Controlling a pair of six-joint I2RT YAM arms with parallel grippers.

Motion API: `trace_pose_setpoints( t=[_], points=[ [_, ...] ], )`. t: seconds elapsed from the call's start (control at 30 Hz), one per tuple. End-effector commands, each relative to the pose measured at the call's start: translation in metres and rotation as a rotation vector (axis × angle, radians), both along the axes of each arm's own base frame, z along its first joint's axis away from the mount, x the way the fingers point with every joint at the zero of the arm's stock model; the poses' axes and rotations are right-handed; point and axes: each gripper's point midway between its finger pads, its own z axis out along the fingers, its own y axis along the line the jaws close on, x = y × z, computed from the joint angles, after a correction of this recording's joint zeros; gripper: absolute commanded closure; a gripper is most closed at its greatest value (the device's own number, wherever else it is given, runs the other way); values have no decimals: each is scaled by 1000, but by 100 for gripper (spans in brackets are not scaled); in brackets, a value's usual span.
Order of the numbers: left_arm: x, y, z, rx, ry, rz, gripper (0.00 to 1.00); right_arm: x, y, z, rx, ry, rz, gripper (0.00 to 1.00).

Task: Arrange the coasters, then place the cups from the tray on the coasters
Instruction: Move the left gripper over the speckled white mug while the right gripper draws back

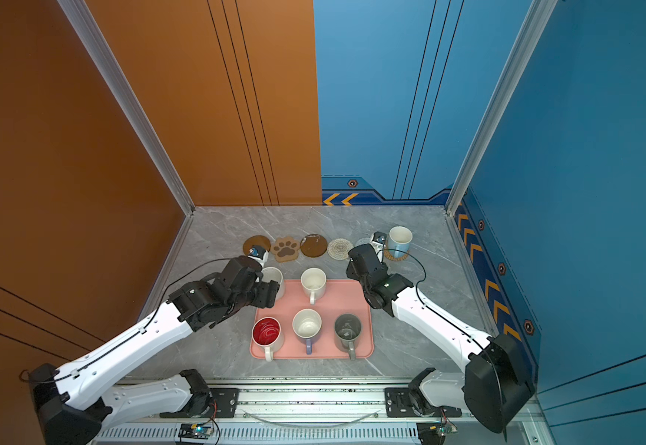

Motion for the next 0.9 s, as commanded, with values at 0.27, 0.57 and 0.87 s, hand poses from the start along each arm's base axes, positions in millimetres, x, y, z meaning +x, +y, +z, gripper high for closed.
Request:
trace_pose_setpoints(
  t=[0.27, 0.57, 0.87],
  points=[
    [-23, 31, -46, 147, 117, 130, 19, 6, 2, -14, 29, 16, 7, 37],
    [-8, 21, -66, 218, 161, 128, 28, 7, 3, -17, 41, 22, 18, 37],
    [0, 21, -85, 155, 197, 160, 35, 8, -1, -22, 45, 33, 13, 37]
  ],
)
